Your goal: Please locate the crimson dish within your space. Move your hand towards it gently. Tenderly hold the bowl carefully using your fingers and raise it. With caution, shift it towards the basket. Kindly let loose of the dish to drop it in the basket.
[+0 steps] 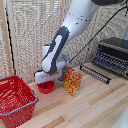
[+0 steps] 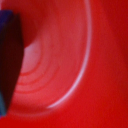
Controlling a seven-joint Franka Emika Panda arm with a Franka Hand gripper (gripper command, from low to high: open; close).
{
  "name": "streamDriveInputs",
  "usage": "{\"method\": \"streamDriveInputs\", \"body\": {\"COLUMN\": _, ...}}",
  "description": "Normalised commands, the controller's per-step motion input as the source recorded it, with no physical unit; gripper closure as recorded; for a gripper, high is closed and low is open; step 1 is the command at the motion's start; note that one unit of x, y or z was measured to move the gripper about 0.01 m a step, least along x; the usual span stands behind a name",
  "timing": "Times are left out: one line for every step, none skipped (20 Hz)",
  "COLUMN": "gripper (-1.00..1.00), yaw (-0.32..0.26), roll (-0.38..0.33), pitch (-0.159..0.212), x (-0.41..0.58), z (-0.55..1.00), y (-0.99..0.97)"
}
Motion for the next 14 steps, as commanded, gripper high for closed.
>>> {"method": "streamDriveInputs", "body": {"gripper": 1.0, "yaw": 0.032, "roll": -0.063, "pitch": 0.046, "x": 0.0, "z": -0.09, "y": 0.15}}
{"method": "streamDriveInputs", "body": {"gripper": 1.0, "yaw": 0.029, "roll": -0.066, "pitch": 0.04, "x": 0.0, "z": -0.09, "y": 0.15}}
{"method": "streamDriveInputs", "body": {"gripper": 1.0, "yaw": 0.02, "roll": -0.063, "pitch": 0.036, "x": -0.02, "z": -0.07, "y": 0.16}}
{"method": "streamDriveInputs", "body": {"gripper": 1.0, "yaw": 0.013, "roll": -0.066, "pitch": 0.024, "x": -0.06, "z": -0.04, "y": 0.17}}
{"method": "streamDriveInputs", "body": {"gripper": 1.0, "yaw": 0.003, "roll": -0.05, "pitch": 0.004, "x": -0.114, "z": 0.0, "y": 0.15}}
{"method": "streamDriveInputs", "body": {"gripper": 1.0, "yaw": 0.0, "roll": -0.004, "pitch": 0.0, "x": -0.103, "z": 0.0, "y": 0.09}}
{"method": "streamDriveInputs", "body": {"gripper": 1.0, "yaw": 0.0, "roll": -0.01, "pitch": 0.0, "x": -0.14, "z": 0.01, "y": 0.1}}
{"method": "streamDriveInputs", "body": {"gripper": 1.0, "yaw": -0.026, "roll": -0.005, "pitch": 0.0, "x": -0.186, "z": 0.21, "y": 0.08}}
{"method": "streamDriveInputs", "body": {"gripper": 1.0, "yaw": -0.071, "roll": -0.006, "pitch": 0.008, "x": -0.086, "z": 0.39, "y": 0.07}}
{"method": "streamDriveInputs", "body": {"gripper": 1.0, "yaw": -0.084, "roll": -0.024, "pitch": 0.132, "x": 0.0, "z": 0.68, "y": 0.16}}
{"method": "streamDriveInputs", "body": {"gripper": 1.0, "yaw": -0.066, "roll": -0.056, "pitch": 0.159, "x": 0.029, "z": 0.75, "y": 0.22}}
{"method": "streamDriveInputs", "body": {"gripper": 1.0, "yaw": -0.078, "roll": -0.043, "pitch": 0.117, "x": 0.171, "z": 0.9, "y": 0.24}}
{"method": "streamDriveInputs", "body": {"gripper": 1.0, "yaw": -0.076, "roll": -0.035, "pitch": 0.106, "x": 0.194, "z": 0.93, "y": 0.26}}
{"method": "streamDriveInputs", "body": {"gripper": 1.0, "yaw": -0.097, "roll": -0.01, "pitch": 0.107, "x": 0.18, "z": 0.92, "y": 0.24}}
